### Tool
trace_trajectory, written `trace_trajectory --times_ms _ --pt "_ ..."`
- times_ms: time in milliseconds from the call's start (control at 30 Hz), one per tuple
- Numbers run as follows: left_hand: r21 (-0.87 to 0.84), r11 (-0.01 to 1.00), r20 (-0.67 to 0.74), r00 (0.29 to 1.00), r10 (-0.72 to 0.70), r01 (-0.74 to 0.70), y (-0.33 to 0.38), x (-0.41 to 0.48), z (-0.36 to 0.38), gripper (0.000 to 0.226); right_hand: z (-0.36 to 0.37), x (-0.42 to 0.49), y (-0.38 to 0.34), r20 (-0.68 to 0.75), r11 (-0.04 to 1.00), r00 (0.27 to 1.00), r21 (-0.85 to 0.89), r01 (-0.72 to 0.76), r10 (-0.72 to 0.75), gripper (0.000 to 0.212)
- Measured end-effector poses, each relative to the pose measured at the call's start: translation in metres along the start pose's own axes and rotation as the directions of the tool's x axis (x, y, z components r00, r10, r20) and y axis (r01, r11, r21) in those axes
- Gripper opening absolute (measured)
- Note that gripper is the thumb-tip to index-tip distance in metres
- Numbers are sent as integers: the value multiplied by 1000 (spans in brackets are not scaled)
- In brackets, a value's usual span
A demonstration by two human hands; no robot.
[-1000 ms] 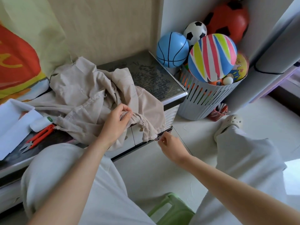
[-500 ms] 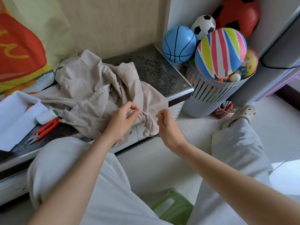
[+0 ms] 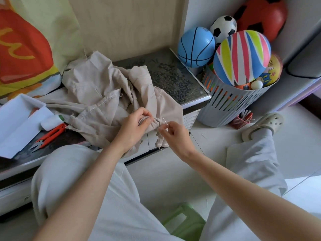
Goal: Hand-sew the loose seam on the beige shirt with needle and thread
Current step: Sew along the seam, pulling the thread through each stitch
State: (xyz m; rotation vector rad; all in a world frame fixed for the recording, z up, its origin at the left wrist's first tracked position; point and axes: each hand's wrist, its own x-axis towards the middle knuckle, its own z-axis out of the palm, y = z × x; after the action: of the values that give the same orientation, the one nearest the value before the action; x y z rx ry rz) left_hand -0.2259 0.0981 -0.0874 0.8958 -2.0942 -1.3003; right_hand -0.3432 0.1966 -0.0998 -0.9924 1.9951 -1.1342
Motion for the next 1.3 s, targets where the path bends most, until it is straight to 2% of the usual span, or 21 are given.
trace_trajectory --times_ms 233,367,433,600,733,967,1167,1300 --pt "-83 996 -13 999 -36 35 -10 3 -1 16 -1 -13 32 104 977 990 -201 -74 97 22" --pt "-88 996 -20 1000 -23 21 -10 2 0 16 -4 -16 46 229 905 944 -405 -132 240 8" --pt "-85 996 -21 1000 -18 17 -9 2 0 17 -7 -17 46 216 918 952 -376 -123 216 5" --pt "-89 995 -7 999 -40 39 -10 3 1 14 -10 -14 19 29 991 1000 -133 15 -11 7" --pt "-77 996 1 999 -44 44 -11 2 2 15 -5 -9 1 5 994 994 -28 108 -108 6" --pt "-69 997 19 999 -38 39 -8 0 0 8 4 3 -4 -17 998 998 -4 57 -57 11" --pt "-41 999 -24 1000 -14 13 -6 1 2 7 4 -2 0 21 993 997 -89 74 -72 13" --pt "-61 998 -88 996 -19 13 -6 1 2 8 9 -16 19 83 988 996 -148 33 -21 14"
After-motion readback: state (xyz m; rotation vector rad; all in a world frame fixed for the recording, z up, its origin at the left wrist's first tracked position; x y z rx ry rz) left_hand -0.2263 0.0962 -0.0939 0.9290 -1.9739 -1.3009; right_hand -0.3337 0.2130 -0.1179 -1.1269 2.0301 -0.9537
